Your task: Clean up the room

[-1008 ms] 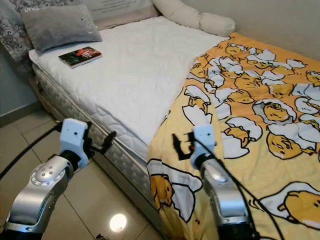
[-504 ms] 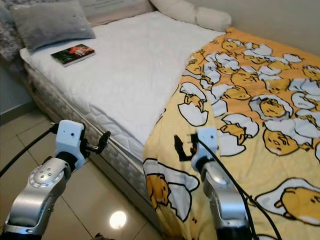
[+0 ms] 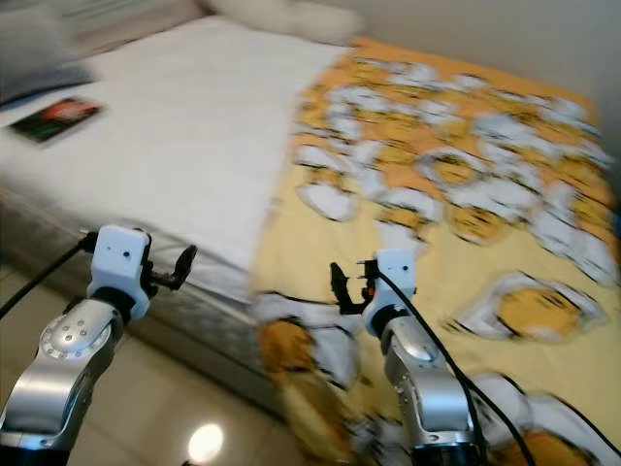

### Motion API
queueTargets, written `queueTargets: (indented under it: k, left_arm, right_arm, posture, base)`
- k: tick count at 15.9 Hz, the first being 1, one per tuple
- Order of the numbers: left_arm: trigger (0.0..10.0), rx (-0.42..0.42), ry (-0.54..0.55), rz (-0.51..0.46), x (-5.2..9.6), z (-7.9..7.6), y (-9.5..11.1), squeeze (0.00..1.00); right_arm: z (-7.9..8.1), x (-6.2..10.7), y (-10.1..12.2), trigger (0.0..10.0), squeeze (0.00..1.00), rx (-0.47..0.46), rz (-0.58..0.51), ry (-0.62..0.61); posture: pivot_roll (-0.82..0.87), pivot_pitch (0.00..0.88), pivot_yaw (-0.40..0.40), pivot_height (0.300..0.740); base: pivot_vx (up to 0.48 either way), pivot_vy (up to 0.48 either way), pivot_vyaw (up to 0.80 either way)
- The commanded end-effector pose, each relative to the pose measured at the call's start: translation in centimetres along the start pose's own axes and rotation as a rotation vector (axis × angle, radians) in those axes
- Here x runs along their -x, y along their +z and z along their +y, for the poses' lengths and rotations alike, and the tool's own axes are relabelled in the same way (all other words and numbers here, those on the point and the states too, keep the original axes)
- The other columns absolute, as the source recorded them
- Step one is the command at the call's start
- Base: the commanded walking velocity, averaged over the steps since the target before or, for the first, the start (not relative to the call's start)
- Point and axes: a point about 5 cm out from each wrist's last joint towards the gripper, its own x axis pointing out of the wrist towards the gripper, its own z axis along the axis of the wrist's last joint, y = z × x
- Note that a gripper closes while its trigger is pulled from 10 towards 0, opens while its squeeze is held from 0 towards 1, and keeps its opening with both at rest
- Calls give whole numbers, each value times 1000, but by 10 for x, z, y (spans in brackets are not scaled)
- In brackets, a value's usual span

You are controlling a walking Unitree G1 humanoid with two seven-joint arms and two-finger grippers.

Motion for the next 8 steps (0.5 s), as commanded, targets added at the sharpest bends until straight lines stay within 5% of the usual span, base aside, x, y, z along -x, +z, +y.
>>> queueTargets:
  k: [1,8]
  left_arm:
    - [10000,18,-31,-7,0,-8,1,0]
    - [10000,9,-95,-15,1,-17,2,0]
  right_arm:
    - [-7,0,3,10000,0,20,-4,-31]
    - [-8,-7,10,10000,0,35,-23,-18]
  posture:
    - [-115,0,-22,740]
    - [-103,0,-22,740]
  base:
    - [0,0,0]
    - [0,0,0]
